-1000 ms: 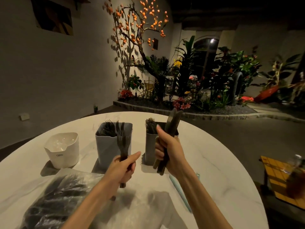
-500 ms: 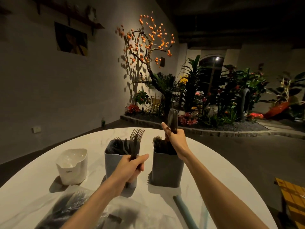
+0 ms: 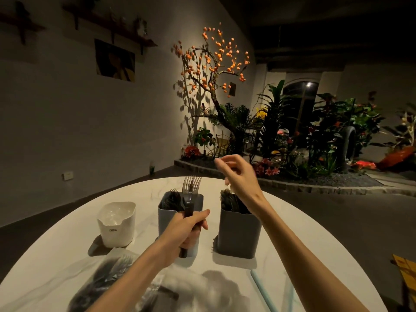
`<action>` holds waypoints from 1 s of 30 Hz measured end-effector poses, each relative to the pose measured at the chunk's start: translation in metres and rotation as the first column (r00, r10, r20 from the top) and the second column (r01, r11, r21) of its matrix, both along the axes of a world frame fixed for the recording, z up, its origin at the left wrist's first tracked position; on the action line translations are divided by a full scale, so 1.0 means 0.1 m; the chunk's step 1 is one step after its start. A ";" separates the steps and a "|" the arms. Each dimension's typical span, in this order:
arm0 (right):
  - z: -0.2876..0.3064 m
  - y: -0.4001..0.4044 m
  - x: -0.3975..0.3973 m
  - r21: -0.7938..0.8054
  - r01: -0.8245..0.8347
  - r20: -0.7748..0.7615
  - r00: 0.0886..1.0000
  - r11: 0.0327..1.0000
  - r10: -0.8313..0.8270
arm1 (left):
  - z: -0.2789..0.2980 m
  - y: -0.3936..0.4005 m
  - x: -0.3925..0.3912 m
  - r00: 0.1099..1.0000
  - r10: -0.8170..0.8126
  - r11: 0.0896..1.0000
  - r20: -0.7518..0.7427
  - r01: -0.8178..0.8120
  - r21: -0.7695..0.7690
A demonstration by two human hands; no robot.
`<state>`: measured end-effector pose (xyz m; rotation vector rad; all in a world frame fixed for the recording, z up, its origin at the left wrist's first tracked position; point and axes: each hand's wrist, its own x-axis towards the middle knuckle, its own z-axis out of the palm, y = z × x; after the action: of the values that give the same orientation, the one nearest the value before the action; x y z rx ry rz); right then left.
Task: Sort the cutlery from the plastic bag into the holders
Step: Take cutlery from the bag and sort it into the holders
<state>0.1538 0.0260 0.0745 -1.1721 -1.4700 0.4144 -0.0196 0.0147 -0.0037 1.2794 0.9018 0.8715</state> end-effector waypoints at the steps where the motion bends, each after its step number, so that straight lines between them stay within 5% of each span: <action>1: 0.01 -0.06 -0.11 -0.116 -0.127 0.020 0.991 0.985 0.130 | 0.02 -0.04 0.01 0.999 0.046 0.999 0.002 -0.046 0.010; 4: -0.12 -0.12 -0.48 -0.324 -0.169 0.144 0.964 0.931 0.224 | -0.01 -0.02 0.06 0.975 0.208 0.976 -0.077 -0.202 0.080; 8: -0.14 -0.01 -0.64 -0.230 -0.125 0.103 0.983 0.965 0.152 | -0.01 0.07 -0.03 0.950 0.234 0.961 -0.208 -0.193 0.197; 11: 0.13 0.10 -0.55 -0.124 -0.197 0.025 0.979 0.973 0.201 | 0.07 0.14 -0.23 0.967 0.235 0.928 -0.099 -0.193 0.318; 16: 0.33 0.38 -0.48 0.023 -0.023 0.249 0.968 0.999 0.016 | 0.01 0.28 -0.59 0.909 0.417 0.847 -0.017 -0.382 0.369; 23: -0.41 0.71 -0.53 -0.277 0.058 0.477 0.875 0.959 0.085 | -0.16 0.18 -0.72 0.902 0.376 0.870 -0.210 -0.266 0.415; 30: -0.04 0.33 -0.38 -0.145 0.074 0.481 0.877 0.987 0.005 | -0.06 -0.12 -0.91 0.929 0.130 0.927 -0.347 0.011 0.376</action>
<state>0.1161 0.0594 0.0706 -1.5024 -1.8655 0.2235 -0.1103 0.0030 -0.0099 1.7957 1.1081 0.8954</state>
